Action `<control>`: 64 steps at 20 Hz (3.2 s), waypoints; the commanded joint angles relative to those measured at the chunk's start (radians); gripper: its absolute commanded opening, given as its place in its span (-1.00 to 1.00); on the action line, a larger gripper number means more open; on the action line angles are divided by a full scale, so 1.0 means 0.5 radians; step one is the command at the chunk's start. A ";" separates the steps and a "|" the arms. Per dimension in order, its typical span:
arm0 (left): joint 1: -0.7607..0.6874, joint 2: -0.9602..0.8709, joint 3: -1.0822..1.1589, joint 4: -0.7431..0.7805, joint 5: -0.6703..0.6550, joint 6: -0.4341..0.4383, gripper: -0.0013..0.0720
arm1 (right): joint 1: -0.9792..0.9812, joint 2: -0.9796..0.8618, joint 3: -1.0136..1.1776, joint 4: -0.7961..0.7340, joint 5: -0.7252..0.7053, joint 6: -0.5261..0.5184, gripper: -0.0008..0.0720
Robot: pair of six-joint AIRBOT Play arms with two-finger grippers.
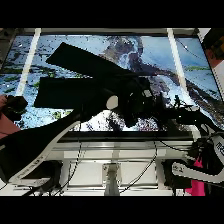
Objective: Fold the clothes and pants, and hang the long-sleeved shirts on hangers.
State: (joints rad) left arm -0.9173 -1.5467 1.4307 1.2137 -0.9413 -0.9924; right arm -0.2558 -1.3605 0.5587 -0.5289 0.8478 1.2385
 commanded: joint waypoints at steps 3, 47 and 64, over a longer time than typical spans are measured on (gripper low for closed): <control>-0.156 -0.155 0.000 0.440 0.240 -0.220 0.77 | 0.002 -0.005 -0.001 0.026 -0.007 -0.005 0.06; 0.916 0.478 -0.307 0.752 0.071 -1.439 -0.96 | -0.671 0.002 0.971 -0.623 0.410 0.016 -0.90; 1.601 1.316 -1.299 0.024 0.098 -1.170 -0.96 | -0.752 0.021 0.116 0.108 -0.392 -0.153 0.26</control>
State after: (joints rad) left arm -0.1257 -0.8970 0.7910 1.2358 -0.8989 -1.5990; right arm -0.6640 -1.3350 0.6197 -0.4953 0.7700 1.1408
